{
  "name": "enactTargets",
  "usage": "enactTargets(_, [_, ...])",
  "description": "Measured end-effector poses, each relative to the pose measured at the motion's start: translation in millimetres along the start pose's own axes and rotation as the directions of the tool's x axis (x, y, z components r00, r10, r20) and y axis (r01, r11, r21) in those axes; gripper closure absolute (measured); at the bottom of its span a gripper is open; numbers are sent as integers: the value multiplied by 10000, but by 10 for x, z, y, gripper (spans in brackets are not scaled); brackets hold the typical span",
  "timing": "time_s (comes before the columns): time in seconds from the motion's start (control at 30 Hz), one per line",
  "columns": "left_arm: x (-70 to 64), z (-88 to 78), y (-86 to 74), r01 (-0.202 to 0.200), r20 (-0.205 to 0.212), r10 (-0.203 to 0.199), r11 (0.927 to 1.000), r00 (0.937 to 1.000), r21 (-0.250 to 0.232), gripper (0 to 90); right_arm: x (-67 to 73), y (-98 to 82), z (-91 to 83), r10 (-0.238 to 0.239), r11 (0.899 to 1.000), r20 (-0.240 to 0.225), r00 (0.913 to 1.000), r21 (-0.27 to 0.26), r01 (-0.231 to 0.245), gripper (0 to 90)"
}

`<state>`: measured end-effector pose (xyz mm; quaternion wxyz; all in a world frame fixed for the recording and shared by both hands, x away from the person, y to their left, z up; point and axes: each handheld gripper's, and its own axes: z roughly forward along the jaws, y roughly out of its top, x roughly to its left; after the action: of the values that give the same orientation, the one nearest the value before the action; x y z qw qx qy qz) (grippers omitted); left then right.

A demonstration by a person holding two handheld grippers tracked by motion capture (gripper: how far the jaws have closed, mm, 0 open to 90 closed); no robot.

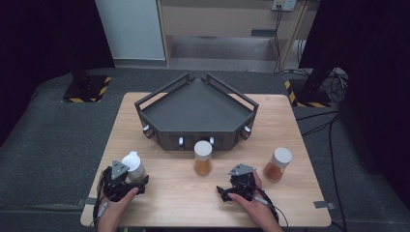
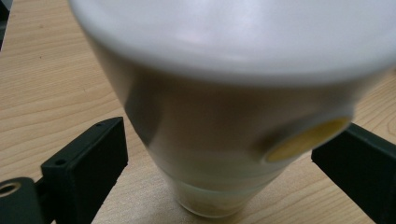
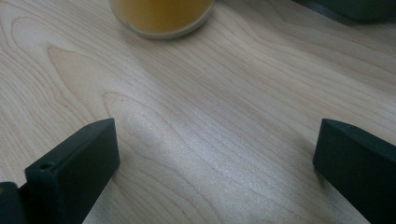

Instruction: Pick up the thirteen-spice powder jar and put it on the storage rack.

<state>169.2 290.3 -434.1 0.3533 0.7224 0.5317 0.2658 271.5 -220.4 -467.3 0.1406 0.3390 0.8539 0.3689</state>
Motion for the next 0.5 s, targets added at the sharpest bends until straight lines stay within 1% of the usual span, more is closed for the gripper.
enactTargets(0.2, [4, 27, -21, -12, 30, 12, 10000, 10000, 73, 57, 0, 0, 0, 0, 10000, 0, 10000, 2, 0, 5])
enactTargets(0.3, [12, 43, -49, 77, 9, -77, 10000, 10000, 18, 80, 0, 0, 0, -1, 10000, 0, 10000, 1, 1, 5])
enactTargets(0.43, [14, 48, -78, 10, 36, -10, 9999, 10000, -139, 155, 0, 0, 0, -1, 10000, -1, 10000, 0, 1, 5])
enactTargets(0.5, [13, 54, -86, -28, 40, 29, 9998, 10000, -192, 219, 0, 0, 0, 1, 10000, 1, 10000, 0, -1, 4])
